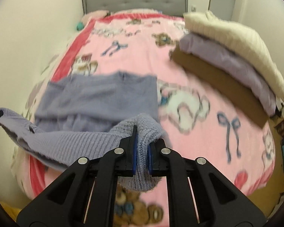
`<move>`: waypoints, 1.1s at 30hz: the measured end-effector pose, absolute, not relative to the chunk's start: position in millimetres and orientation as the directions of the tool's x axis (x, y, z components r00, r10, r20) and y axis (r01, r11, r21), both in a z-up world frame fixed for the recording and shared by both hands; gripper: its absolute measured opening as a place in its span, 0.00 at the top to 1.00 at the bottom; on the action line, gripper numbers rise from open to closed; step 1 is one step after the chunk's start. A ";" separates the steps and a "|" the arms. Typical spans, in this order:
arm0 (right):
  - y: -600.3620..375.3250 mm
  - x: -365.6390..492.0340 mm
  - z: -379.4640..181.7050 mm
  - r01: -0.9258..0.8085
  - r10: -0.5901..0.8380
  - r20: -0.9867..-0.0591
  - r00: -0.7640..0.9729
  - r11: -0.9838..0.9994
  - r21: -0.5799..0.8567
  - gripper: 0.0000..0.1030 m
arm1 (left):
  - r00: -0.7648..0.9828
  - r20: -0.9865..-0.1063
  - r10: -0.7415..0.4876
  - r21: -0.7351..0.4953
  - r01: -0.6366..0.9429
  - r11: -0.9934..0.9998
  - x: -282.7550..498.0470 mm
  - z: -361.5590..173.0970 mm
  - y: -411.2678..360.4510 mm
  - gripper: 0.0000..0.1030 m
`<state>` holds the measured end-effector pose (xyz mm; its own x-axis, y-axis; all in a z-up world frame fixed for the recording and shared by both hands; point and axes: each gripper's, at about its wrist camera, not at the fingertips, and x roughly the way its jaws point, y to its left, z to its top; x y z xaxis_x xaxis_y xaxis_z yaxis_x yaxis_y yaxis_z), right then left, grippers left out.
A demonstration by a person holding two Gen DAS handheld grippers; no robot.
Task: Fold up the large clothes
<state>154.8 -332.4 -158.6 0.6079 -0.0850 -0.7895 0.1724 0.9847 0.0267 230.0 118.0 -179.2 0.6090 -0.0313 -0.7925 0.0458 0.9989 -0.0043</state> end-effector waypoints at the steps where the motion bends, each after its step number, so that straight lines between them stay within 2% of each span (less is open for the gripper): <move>1: -334.4 166.6 -157.3 0.181 -0.090 -0.785 0.613 0.983 0.029 0.92 | 0.611 -0.791 -0.033 -0.006 0.046 0.999 248.7 -176.6 114.3 0.91; 5: -354.4 233.9 -159.6 0.218 -0.078 -0.763 0.641 0.972 0.084 0.93 | 0.624 -0.781 -0.013 0.019 0.046 0.999 310.5 -172.7 95.6 0.91; 10: -373.8 320.7 -178.0 0.197 -0.080 -0.762 0.642 0.978 0.063 0.93 | 0.621 -0.783 0.027 0.037 0.003 0.999 388.3 -184.6 75.2 0.91; 17: -396.7 426.3 -261.2 0.230 -0.023 -0.860 0.509 0.967 0.111 0.93 | 0.489 -0.865 0.112 0.106 -0.040 0.994 484.3 -255.7 55.5 0.91; 21: -401.5 454.2 -320.1 0.286 -0.010 -0.906 0.423 0.950 0.123 0.93 | 0.430 -0.885 0.179 0.184 -0.031 0.982 502.2 -303.3 46.5 0.91; 26: -395.4 465.8 -363.4 0.280 -0.036 -0.927 0.374 0.957 0.076 0.93 | 0.377 -0.895 0.239 0.255 -0.008 0.967 509.9 -351.5 44.2 0.91; 31: -397.5 472.5 -378.4 0.305 -0.055 -0.936 0.347 0.951 0.057 0.93 | 0.412 -0.854 0.318 0.379 0.075 0.922 505.7 -375.7 30.5 0.89; 33: -399.6 472.1 -369.8 0.308 -0.013 -0.933 0.360 0.945 0.106 0.91 | 0.440 -0.842 0.312 0.391 0.098 0.915 502.9 -372.8 26.5 0.86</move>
